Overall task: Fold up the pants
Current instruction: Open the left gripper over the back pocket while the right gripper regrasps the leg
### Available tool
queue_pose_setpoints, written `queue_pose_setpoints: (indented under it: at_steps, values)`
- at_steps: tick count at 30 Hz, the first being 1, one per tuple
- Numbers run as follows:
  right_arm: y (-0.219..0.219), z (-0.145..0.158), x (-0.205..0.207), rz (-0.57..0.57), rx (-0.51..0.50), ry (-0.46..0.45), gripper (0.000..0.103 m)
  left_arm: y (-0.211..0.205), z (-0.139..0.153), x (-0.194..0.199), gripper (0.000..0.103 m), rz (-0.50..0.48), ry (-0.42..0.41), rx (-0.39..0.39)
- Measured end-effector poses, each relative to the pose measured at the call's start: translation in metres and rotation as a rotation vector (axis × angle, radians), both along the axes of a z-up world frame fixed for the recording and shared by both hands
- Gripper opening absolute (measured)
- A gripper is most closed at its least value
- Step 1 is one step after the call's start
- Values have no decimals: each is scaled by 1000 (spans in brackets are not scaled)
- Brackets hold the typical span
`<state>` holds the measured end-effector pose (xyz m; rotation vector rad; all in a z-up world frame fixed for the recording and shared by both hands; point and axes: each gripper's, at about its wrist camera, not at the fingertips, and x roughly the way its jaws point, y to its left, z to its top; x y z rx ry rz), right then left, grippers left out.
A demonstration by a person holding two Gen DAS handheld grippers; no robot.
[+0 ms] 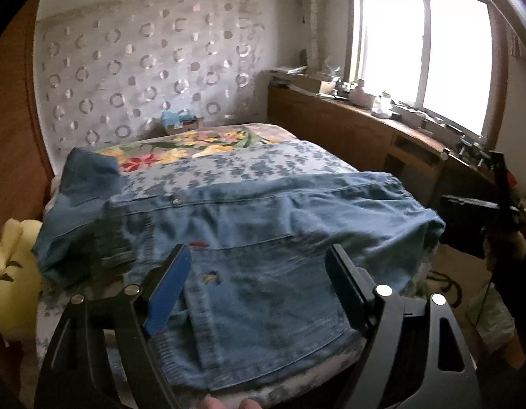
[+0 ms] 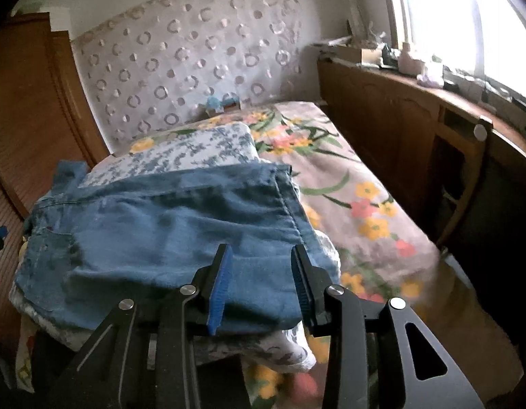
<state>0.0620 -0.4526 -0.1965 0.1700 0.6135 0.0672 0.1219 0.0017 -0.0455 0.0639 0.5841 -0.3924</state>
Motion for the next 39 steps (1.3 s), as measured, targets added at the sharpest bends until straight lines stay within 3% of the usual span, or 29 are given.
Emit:
queue_pose_setpoints:
  at_steps: [14, 33, 34, 36, 39]
  values:
    - [-27, -19, -1, -97, 40, 43, 44, -29, -14, -1, 81, -47, 60, 1]
    - [-29, -25, 5, -61, 144, 98, 45, -45, -19, -8, 81, -47, 55, 19]
    - [-27, -24, 4, -57, 147, 94, 43, -45, -18, -9, 81, -49, 51, 20]
    - [-23, -22, 2, -43, 130, 84, 10, -45, -18, -10, 81, -49, 48, 20]
    - [-18, -13, -4, -46, 92, 38, 2, -45, -18, -10, 81, -46, 47, 21]
